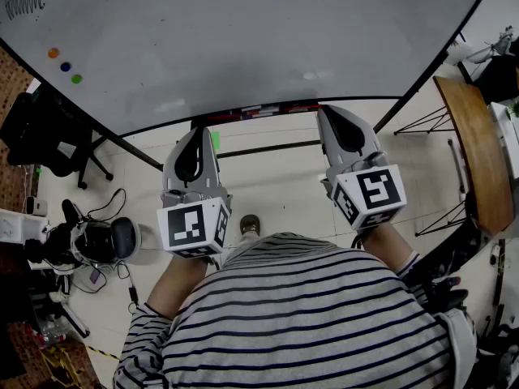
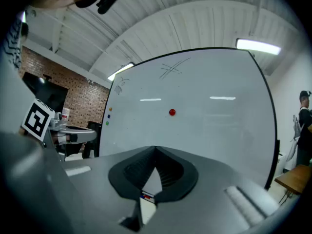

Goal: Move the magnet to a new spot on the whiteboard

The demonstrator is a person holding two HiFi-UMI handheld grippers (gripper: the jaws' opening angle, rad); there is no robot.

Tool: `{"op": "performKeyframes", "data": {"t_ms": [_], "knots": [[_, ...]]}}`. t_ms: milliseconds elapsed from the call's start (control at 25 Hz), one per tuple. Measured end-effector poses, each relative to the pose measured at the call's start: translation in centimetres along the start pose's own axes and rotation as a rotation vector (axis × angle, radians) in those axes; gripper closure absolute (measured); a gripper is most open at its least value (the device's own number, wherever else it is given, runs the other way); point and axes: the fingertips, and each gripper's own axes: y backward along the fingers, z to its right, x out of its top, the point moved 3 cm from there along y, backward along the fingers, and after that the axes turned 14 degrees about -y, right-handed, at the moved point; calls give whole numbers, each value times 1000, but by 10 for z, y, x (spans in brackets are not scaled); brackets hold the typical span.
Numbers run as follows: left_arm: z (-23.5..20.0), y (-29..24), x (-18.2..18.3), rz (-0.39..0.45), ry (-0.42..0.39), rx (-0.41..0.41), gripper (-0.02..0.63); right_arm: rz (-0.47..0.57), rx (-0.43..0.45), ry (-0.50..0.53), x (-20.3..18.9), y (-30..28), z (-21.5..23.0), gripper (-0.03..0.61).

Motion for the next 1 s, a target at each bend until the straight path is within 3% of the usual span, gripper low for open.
{"op": "performKeyframes", "data": {"t_ms": [320, 440, 760, 1000], "knots": [[-80, -59, -12, 24, 28, -105, 597, 79, -127, 161, 53, -127, -22, 577], [-99, -73, -8, 41, 42, -119, 597, 90, -158, 201, 67, -158, -20, 540], [-107, -105, 19, 89, 53, -150, 597, 116, -249, 272, 107, -214, 14, 457], [-109, -111, 21, 84, 58, -130, 597, 103, -241, 280, 112, -225, 16, 423]]}}
